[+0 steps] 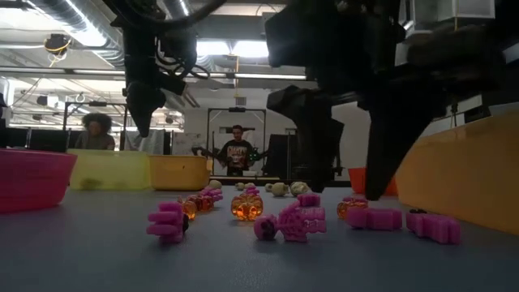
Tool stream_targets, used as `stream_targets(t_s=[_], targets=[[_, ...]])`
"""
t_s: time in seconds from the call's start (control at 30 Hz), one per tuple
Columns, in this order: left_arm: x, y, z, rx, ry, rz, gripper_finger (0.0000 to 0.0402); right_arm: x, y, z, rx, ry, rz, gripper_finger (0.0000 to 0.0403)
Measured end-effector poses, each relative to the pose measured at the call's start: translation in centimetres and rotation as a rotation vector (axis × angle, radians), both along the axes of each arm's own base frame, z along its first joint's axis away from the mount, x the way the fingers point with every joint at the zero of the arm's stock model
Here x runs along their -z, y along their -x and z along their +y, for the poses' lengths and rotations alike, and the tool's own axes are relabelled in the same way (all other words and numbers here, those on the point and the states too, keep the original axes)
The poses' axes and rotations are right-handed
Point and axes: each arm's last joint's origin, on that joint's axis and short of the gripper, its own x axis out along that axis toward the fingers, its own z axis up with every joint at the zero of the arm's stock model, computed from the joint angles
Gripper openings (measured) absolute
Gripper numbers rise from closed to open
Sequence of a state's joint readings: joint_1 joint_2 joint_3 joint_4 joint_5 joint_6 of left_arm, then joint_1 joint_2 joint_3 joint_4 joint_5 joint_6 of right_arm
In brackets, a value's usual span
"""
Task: Sort Halloween decoration
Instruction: Put the orange pumpkin toy into the orange bin
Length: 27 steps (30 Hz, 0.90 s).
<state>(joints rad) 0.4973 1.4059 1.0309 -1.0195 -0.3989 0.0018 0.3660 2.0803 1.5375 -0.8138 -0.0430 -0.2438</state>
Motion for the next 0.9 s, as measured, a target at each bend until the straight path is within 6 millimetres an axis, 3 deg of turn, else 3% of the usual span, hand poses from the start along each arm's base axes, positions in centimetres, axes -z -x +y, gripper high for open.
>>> stream_targets(t_s=[0.9], targets=[[0.0, -0.2, 0.1, 0.000, -0.009, -0.016, 0.0142, 1.4, -0.1, 0.1, 0.002, 0.015, 0.039, 0.0248]])
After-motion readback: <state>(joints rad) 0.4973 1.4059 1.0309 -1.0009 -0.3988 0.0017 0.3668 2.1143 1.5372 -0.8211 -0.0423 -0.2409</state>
